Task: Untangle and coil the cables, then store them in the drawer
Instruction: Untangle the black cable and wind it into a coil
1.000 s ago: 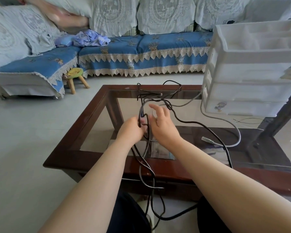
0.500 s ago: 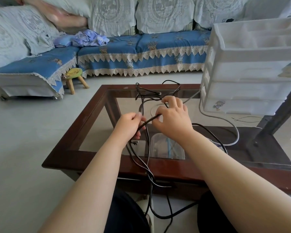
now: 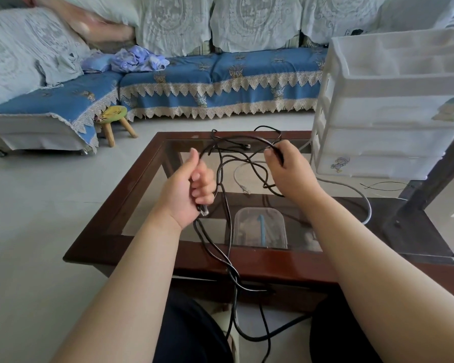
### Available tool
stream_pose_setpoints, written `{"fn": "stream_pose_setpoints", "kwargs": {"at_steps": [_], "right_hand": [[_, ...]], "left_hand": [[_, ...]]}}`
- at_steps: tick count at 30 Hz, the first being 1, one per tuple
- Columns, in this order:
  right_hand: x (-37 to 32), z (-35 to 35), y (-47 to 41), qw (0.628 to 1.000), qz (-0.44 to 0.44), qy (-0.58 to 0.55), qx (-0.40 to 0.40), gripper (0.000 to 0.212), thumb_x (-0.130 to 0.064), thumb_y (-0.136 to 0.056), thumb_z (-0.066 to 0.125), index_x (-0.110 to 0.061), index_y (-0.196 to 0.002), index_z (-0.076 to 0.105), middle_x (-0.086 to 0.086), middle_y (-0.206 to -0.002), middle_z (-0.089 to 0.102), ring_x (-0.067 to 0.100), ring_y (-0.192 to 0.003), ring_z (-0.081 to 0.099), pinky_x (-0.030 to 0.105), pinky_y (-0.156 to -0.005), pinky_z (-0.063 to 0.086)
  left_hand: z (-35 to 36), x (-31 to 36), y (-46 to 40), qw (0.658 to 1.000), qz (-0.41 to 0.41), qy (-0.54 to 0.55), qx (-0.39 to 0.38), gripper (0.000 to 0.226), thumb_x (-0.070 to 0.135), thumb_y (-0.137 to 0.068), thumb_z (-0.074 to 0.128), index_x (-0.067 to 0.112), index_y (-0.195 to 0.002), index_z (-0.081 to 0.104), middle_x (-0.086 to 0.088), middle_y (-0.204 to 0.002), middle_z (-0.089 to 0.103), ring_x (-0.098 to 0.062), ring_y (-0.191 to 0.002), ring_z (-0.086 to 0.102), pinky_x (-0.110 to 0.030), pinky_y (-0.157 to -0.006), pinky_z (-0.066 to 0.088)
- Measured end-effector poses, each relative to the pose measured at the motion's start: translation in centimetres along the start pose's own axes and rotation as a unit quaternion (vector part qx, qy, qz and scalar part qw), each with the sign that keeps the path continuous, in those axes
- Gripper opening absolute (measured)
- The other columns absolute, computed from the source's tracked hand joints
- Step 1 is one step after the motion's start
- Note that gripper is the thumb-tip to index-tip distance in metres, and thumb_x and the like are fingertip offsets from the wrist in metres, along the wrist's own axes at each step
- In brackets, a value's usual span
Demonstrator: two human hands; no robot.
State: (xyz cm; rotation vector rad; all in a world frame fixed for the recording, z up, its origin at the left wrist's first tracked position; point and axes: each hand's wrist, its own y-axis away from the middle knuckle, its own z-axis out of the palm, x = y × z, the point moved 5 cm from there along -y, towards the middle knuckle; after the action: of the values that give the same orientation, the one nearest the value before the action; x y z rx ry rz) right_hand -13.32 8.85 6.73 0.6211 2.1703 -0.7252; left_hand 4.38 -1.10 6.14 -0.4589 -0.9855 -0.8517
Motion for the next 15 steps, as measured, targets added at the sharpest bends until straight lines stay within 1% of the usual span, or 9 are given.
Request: {"fn": "stream_pose_setpoints", "kwargs": {"at_steps": [2, 4, 5, 7, 8, 10, 12, 13, 15], "right_hand": [[1.0, -0.1, -0.5, 1.000, 0.003, 0.015, -0.024, 0.029, -0.038, -0.100, 0.037, -0.017, -0.088, 0.052, -0.004, -0.071, 0.052, 0.013, -0.063, 0.046, 0.030, -0.057, 0.035], [2.2, 0.0, -0.8, 0.997, 0.023, 0.025, -0.065, 0.033, -0.040, -0.101, 0.033, -0.018, -0.087, 0.053, 0.000, -0.077, 0.057, 0.016, -0.068, 0.050, 0.031, -0.061, 0.037], [2.6, 0.3, -0.8, 0.995, 0.029, 0.030, -0.088, 0.031, -0.039, -0.101, 0.033, -0.017, -0.090, 0.052, 0.000, -0.078, 0.057, 0.017, -0.070, 0.050, 0.030, -0.061, 0.037], [2.8, 1.3, -0.5, 0.991, 0.035, 0.018, -0.125, 0.024, -0.037, -0.101, 0.034, -0.017, -0.100, 0.047, 0.000, -0.075, 0.054, 0.016, -0.067, 0.048, 0.030, -0.060, 0.037], [2.6, 1.7, -0.3, 0.991, 0.033, 0.007, -0.129, 0.021, -0.036, -0.102, 0.034, -0.018, -0.104, 0.044, -0.001, -0.072, 0.053, 0.015, -0.063, 0.047, 0.031, -0.059, 0.037], [1.6, 1.9, 0.0, 0.995, 0.007, 0.013, -0.101, 0.015, -0.034, -0.101, 0.035, -0.020, -0.104, 0.040, -0.002, -0.068, 0.051, 0.016, -0.060, 0.047, 0.034, -0.058, 0.036], [0.4, 2.3, 0.5, 0.991, -0.037, 0.089, -0.092, 0.015, -0.033, -0.101, 0.035, -0.019, -0.098, 0.040, -0.001, -0.069, 0.052, 0.022, -0.064, 0.052, 0.035, -0.056, 0.036], [0.0, 2.9, 1.0, 0.983, -0.050, 0.135, -0.115, 0.017, -0.034, -0.102, 0.034, -0.019, -0.097, 0.040, -0.001, -0.070, 0.052, 0.024, -0.067, 0.054, 0.034, -0.055, 0.037], [-0.5, 4.2, 2.4, 0.956, -0.060, 0.218, -0.188, 0.022, -0.039, -0.102, 0.030, -0.020, -0.098, 0.040, -0.002, -0.075, 0.054, 0.024, -0.072, 0.057, 0.034, -0.058, 0.042]], "left_hand": [[-0.3, 0.7, 0.0, 0.991, 0.023, 0.126, 0.027, 0.047, 0.044, -0.101, 0.037, 0.019, -0.065, 0.057, 0.008, -0.045, 0.024, -0.005, -0.038, 0.020, -0.017, -0.035, 0.018], [-0.6, 1.0, 0.1, 0.979, 0.034, 0.198, 0.034, 0.042, 0.041, -0.102, 0.035, 0.018, -0.090, 0.069, 0.006, -0.044, 0.024, -0.006, -0.036, 0.018, -0.015, -0.035, 0.018], [-0.6, 1.0, 0.2, 0.976, 0.031, 0.214, 0.028, 0.042, 0.040, -0.103, 0.034, 0.018, -0.101, 0.069, 0.005, -0.044, 0.024, -0.007, -0.036, 0.018, -0.015, -0.035, 0.019], [-0.4, 1.1, 0.1, 0.972, 0.026, 0.235, 0.012, 0.041, 0.039, -0.104, 0.032, 0.018, -0.110, 0.067, 0.006, -0.046, 0.026, -0.007, -0.036, 0.022, -0.014, -0.036, 0.021], [-0.3, 1.1, 0.0, 0.970, 0.030, 0.242, 0.010, 0.041, 0.038, -0.104, 0.031, 0.017, -0.110, 0.066, 0.006, -0.047, 0.028, -0.007, -0.036, 0.024, -0.015, -0.036, 0.022], [-0.4, 1.2, -0.3, 0.969, 0.048, 0.239, 0.037, 0.038, 0.037, -0.104, 0.032, 0.017, -0.102, 0.064, 0.007, -0.049, 0.029, -0.007, -0.037, 0.023, -0.016, -0.035, 0.021], [-1.4, 1.2, -0.3, 0.970, 0.074, 0.203, 0.112, 0.038, 0.038, -0.104, 0.034, 0.018, -0.091, 0.064, 0.007, -0.049, 0.028, -0.007, -0.037, 0.020, -0.017, -0.034, 0.018], [-2.0, 1.1, -0.3, 0.969, 0.086, 0.173, 0.155, 0.038, 0.038, -0.104, 0.036, 0.018, -0.087, 0.063, 0.007, -0.048, 0.027, -0.007, -0.037, 0.019, -0.018, -0.034, 0.017], [-2.8, 1.0, -0.2, 0.965, 0.103, 0.097, 0.221, 0.039, 0.039, -0.104, 0.036, 0.018, -0.080, 0.059, 0.008, -0.048, 0.027, -0.006, -0.038, 0.017, -0.020, -0.036, 0.014]]}}
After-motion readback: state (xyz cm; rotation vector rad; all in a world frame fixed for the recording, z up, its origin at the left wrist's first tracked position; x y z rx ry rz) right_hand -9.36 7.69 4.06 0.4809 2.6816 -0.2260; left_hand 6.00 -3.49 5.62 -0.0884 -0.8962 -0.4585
